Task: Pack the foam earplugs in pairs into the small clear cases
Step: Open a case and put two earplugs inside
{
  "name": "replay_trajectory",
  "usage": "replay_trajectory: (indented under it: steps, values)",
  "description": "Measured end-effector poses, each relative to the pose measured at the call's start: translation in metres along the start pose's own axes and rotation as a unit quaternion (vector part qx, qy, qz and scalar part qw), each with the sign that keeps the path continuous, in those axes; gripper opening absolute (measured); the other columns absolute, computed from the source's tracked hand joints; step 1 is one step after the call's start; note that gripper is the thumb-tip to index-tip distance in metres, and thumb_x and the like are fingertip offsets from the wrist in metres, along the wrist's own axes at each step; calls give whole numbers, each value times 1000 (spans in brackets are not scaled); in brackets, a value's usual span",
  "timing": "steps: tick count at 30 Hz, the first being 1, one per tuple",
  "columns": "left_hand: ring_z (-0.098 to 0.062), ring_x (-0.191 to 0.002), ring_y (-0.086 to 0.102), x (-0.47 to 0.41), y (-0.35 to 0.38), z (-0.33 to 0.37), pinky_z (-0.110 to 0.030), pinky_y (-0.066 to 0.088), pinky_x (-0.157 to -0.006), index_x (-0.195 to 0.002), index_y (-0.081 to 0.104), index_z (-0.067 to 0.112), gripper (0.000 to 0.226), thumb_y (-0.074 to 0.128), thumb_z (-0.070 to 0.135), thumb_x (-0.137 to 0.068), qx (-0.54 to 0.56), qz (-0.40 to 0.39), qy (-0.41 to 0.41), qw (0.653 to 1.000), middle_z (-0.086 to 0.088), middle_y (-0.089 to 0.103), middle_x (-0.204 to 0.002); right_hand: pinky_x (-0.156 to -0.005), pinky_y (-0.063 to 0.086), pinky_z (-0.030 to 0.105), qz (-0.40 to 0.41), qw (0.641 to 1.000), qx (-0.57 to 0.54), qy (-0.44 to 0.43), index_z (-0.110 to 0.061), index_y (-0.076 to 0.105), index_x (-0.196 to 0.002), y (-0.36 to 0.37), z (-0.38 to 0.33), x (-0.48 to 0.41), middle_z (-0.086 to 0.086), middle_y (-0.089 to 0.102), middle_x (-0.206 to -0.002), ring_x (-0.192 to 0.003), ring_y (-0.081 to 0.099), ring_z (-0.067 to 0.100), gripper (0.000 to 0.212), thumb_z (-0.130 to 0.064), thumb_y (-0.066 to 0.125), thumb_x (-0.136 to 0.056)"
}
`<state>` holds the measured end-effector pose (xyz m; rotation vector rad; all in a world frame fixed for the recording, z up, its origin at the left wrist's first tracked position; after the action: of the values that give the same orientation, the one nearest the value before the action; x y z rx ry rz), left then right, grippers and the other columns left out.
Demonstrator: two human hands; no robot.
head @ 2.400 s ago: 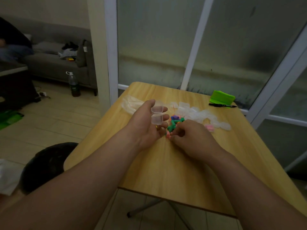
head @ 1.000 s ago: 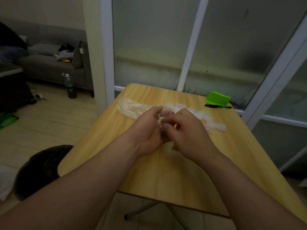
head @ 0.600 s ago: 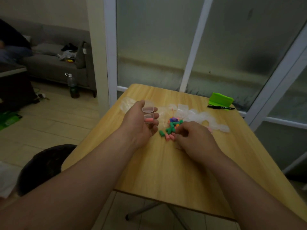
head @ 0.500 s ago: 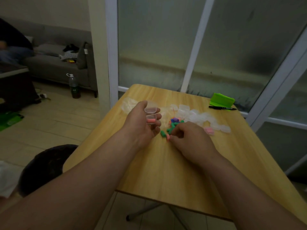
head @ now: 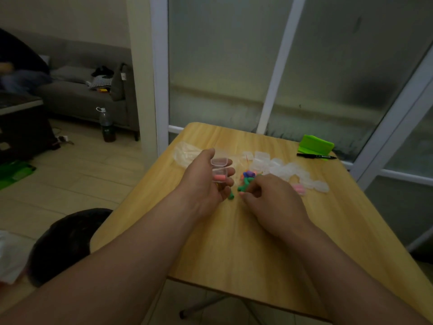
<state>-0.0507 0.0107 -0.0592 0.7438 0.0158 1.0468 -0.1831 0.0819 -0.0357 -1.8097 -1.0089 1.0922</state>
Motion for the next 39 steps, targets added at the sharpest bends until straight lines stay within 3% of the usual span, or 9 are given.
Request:
replay_trajectory:
  steps: [4, 12, 15, 19, 26, 29, 32, 36, 39]
  values:
    - [-11, -60, 45, 0, 8, -3, -27, 40, -55, -119, 61, 12, 42, 40, 47, -108, -10, -8, -5, 1000, -3, 59, -77, -62, 40, 28, 42, 997, -61, 14, -33, 68, -85, -18, 12, 0, -12, 62, -88, -82, 58, 4, 14, -41, 75, -93]
    - [-14, -55, 60, 12, 27, -14, -26, 49, -52, -122, 63, 10, 46, 38, 46, -109, -23, -49, -10, 998, -6, 70, -74, -69, 47, 11, 117, 966, -225, -49, -28, 71, -98, -52, -6, 5, -14, 70, -89, -87, 65, 0, 4, -29, 75, -98]
    - [-12, -57, 62, 16, 36, -20, -29, 51, -57, -116, 66, 10, 49, 34, 47, -110, -31, -79, -17, 996, -5, 71, -77, -68, 47, 14, 102, 969, -213, -70, -28, 72, -96, -48, -16, 7, -12, 70, -89, -84, 64, 3, 4, -28, 75, -98]
    - [-7, -51, 55, 17, 41, -26, -29, 47, -67, -117, 65, 10, 48, 34, 46, -111, -29, -90, -23, 995, 1, 65, -64, -80, 53, 35, 92, 979, -160, -90, -31, 73, -95, -39, -19, 6, -12, 64, -95, -90, 61, 6, 3, -31, 76, -96]
    - [-9, -57, 56, 14, 40, -26, -32, 49, -73, -123, 64, 8, 49, 34, 45, -111, -26, -97, -17, 995, -1, 60, -64, -76, 42, 19, 83, 984, -125, -92, -31, 76, -101, -34, -19, 3, -13, 55, -95, -91, 54, 3, 8, -34, 77, -94]
    - [-9, -55, 57, 16, 41, -24, -29, 48, -65, -114, 67, 9, 51, 32, 46, -112, -40, -100, -17, 994, 0, 62, -64, -78, 48, 25, 101, 979, -152, -89, -31, 75, -102, -40, -16, 3, -11, 60, -97, -91, 58, 3, 7, -29, 73, -96]
    - [-14, -64, 50, 12, 39, -24, -30, 45, -62, -122, 64, 10, 51, 34, 49, -110, -51, -92, -18, 994, -6, 60, -78, -79, 53, 30, 141, 971, -187, -57, -29, 71, -110, -51, -5, 0, -11, 65, -102, -91, 61, 1, 13, -24, 68, -98]
    - [-12, -62, 46, 12, 40, -28, -31, 40, -67, -128, 66, 8, 57, 34, 52, -109, -30, -109, -28, 993, -3, 52, -77, -93, 54, 30, 78, 973, -209, -61, -30, 67, -136, -41, -10, -3, -13, 65, -121, -108, 60, 1, 32, -28, 60, -105]
    - [-12, -57, 48, 10, 38, -24, -31, 44, -68, -131, 65, 1, 67, 32, 55, -109, -5, -116, -35, 993, -3, 43, -70, -97, 48, 25, 68, 972, -205, -93, -30, 74, -122, -42, -19, 3, -16, 66, -117, -113, 58, 1, 22, -31, 60, -104]
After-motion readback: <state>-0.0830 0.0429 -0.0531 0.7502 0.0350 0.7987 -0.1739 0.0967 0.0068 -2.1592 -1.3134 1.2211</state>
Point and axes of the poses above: each hand's wrist, its own x-axis away from the middle knuckle, its own y-axis out of the palm, z = x × y, the point moved 8 cm from there along -x, towards the middle knuckle
